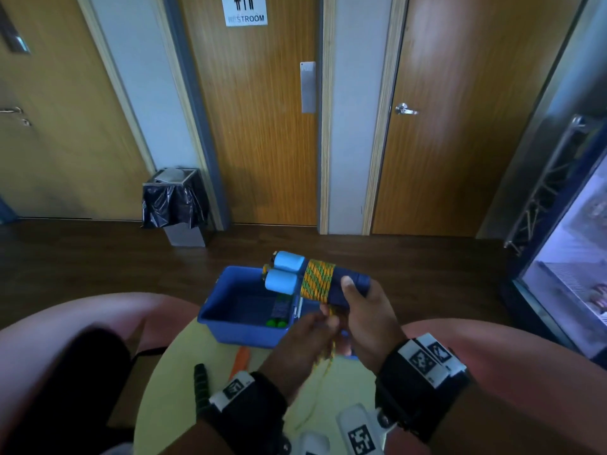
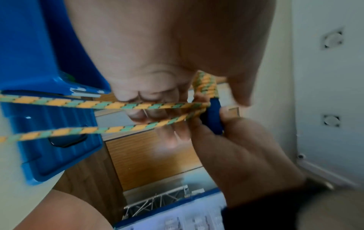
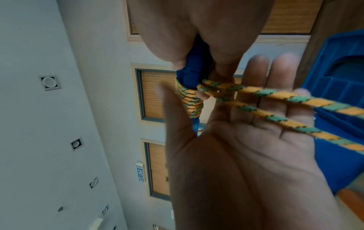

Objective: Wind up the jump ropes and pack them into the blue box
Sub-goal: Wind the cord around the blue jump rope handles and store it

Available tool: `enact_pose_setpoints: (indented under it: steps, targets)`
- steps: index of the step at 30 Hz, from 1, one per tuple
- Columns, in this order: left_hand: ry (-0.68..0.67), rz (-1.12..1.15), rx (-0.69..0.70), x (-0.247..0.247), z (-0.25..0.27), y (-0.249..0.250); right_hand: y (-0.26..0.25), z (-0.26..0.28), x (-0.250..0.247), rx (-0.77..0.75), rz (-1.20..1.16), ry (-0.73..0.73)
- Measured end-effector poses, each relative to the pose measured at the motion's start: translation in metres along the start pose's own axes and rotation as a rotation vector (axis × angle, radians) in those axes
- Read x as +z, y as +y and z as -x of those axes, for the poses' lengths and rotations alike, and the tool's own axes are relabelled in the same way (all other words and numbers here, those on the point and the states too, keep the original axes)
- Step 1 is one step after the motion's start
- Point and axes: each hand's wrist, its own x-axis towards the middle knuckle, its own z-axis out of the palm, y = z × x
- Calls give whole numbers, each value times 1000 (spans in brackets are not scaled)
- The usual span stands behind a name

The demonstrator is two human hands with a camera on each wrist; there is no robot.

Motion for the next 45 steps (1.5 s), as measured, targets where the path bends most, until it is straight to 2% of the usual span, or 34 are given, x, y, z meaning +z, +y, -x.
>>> enact_pose_setpoints:
  steps: [4,6,9,11,16,20,23,25,29,33,36,42,45]
  targets:
    - [139,-157,0,24,-3,8,-13,-4,-17,-100,30,85]
    - [145,-260,22,30,-3,11,-19,-3,-25,-147,82,106]
    - [88,-595,136,34,-5,21,-22,1,-39,-247,258,117]
    - [39,-794,204,29,-9,31,-20,3,-47,-284,430,78]
    - [-5,-1307,307,10,-16,59,-16,0,-61,-204,728,-98]
    - [-108,-1514,456,-5,-30,70,-23,-1,-74,-186,891,-195]
    - [-176,-1517,516,-16,-40,79,-32,5,-81,-204,1006,-283]
    - [-175,-1507,548,-18,-42,82,-42,11,-83,-255,1023,-353]
    - [-186,-1413,535,-20,-44,84,-56,17,-89,-167,789,-541]
    - [-280,-1265,469,-19,-42,85,-70,31,-95,-72,715,-594]
    - [-301,-1151,438,-16,-43,85,-76,35,-101,-21,554,-631]
    - [-254,-792,300,-8,-40,78,-82,40,-104,153,122,-622]
    - [-251,-433,125,0,-34,68,-83,44,-101,153,-29,-663]
